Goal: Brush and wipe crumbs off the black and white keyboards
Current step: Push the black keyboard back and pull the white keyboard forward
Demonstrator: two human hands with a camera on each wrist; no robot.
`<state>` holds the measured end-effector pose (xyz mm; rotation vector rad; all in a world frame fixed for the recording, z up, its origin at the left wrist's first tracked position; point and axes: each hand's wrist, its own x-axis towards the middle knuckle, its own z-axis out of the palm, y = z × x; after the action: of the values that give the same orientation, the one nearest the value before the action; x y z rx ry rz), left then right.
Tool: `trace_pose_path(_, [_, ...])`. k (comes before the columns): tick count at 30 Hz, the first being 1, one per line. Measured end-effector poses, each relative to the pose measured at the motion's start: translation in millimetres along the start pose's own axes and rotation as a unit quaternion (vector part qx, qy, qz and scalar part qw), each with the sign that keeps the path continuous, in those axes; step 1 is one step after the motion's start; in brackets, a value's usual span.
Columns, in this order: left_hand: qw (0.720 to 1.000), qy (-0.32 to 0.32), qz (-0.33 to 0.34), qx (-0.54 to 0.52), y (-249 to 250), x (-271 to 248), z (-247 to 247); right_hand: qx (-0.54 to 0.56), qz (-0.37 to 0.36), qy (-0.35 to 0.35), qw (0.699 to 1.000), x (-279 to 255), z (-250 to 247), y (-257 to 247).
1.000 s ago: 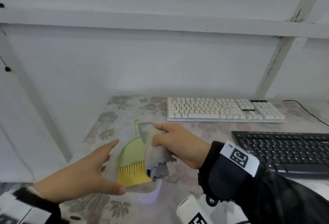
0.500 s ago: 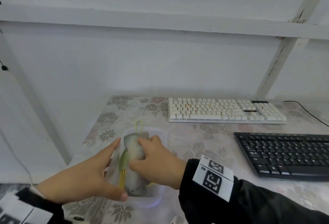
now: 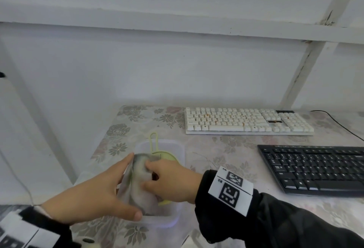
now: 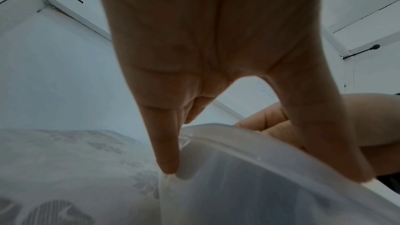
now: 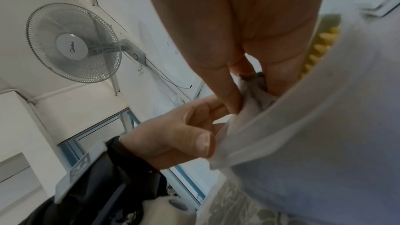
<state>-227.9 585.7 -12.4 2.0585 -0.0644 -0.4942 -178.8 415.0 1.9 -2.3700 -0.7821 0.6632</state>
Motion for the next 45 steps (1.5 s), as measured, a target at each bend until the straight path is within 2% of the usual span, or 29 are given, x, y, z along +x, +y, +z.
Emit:
trace_pose_path(6, [1.0,-0.003,0.0,0.028,1.3,-0.3,-1.6,0.001,-0.009,0.045,0.999,-1.0,-8.0,1.3])
trace_pose_path(9, [0.997,0.002,-0.007,0.081,2.2,0.1,-3.3,0.005,-0.02,0.05,0.999,-8.1,-11.7,5.8])
trace_pose_path(12, [0.992,0.039,-0.011,0.123,9.7,0.9,-5.1,-0.035,-0.038,0.091,0.994,-16.2,-21.0,11.6])
trace_pose_path(15, [0.982,0.091,0.025,0.163,26.2,5.7,-2.1,-0.041,-0.025,0.123,0.991,-28.4,-31.8,24.4])
trace_pose_path(20, [0.981,0.137,0.077,0.115,61.5,15.1,22.0,0.006,0.013,0.184,0.983,-56.4,-51.6,69.5])
trace_pose_path(24, [0.981,0.129,0.137,0.044,91.2,35.0,54.6,0.08,0.076,0.227,0.968,-94.1,-77.5,112.9])
trace_pose_path(27, [0.981,0.112,0.158,0.016,116.7,55.7,83.9,0.093,0.116,0.269,0.952,-126.4,-97.4,151.6])
trace_pose_path(30, [0.984,0.098,0.152,0.001,139.6,76.8,117.6,0.088,0.152,0.31,0.934,-162.3,-119.0,192.6])
trace_pose_path(34, [0.989,0.084,0.125,0.0,164.0,100.8,165.4,0.084,0.187,0.33,0.922,-213.5,-146.4,244.3])
trace_pose_path(40, [0.995,0.076,0.054,0.037,188.0,125.0,220.2,0.09,0.236,0.336,0.907,-282.1,-185.2,319.7])
trace_pose_path(45, [0.995,0.055,0.003,0.089,197.7,142.8,245.5,0.072,0.269,0.316,0.907,-327.1,-210.7,372.3])
